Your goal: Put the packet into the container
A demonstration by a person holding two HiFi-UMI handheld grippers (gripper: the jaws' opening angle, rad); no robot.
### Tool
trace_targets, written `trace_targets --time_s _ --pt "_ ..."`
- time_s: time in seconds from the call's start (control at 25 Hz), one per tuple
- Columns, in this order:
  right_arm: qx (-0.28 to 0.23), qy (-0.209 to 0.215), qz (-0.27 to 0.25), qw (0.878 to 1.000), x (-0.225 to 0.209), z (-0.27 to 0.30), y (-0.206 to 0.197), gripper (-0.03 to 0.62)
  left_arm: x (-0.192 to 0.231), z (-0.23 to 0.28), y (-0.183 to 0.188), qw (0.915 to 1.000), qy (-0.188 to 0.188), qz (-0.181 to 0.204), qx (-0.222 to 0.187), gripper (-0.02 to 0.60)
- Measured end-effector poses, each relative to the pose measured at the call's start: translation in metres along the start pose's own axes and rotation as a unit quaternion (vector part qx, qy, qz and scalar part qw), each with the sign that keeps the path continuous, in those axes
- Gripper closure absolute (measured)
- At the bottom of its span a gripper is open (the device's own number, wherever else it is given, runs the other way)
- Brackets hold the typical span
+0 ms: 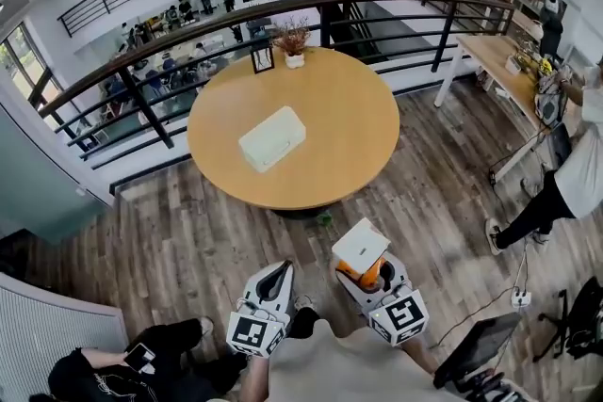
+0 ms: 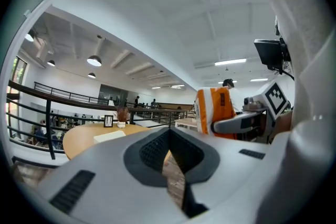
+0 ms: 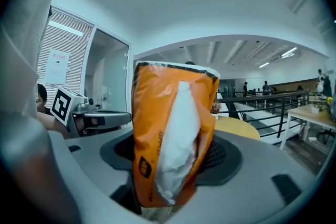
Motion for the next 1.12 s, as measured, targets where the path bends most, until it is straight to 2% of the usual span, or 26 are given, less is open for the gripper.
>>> trace_targets --time_s 0.24,0.52,0.64,0.88,1.12 --pt "-0.014 0.003 -0.008 1.0 -0.023 0.064 0.049 0.295 0.068 0.026 0.027 0.9997 0.017 0.004 -0.016 0.577" --pt "-0.013 0.018 -0.019 1.0 -0.027 0.125 0.079 0.295 0.13 0.044 0.033 0.9988 0.037 -0.016 -0.027 0.577" --pt "0.004 0.027 -0.026 0.999 -0.024 0.133 0.077 0.295 0.137 0.05 0.035 0.9983 0.046 -0.025 -0.027 0.577" --pt "0.013 0.03 -0.006 0.999 -0.031 0.154 0.071 0.295 0.149 0.067 0.034 0.9988 0.041 -0.022 -0.012 0.577" --pt "0.013 0.029 0.011 0.999 -0.055 0.18 0.077 0.295 0.168 0.093 0.043 0.999 0.039 -0.02 -0.01 0.577"
Point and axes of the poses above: the fingertips, and each gripper's own axes: z forward along the fingers, x to its left, y out of its top, the point moved 1 cm from there along -z, backward along the fingers, and after that the axes turned 12 degrees about x, right-handed, at the moved point
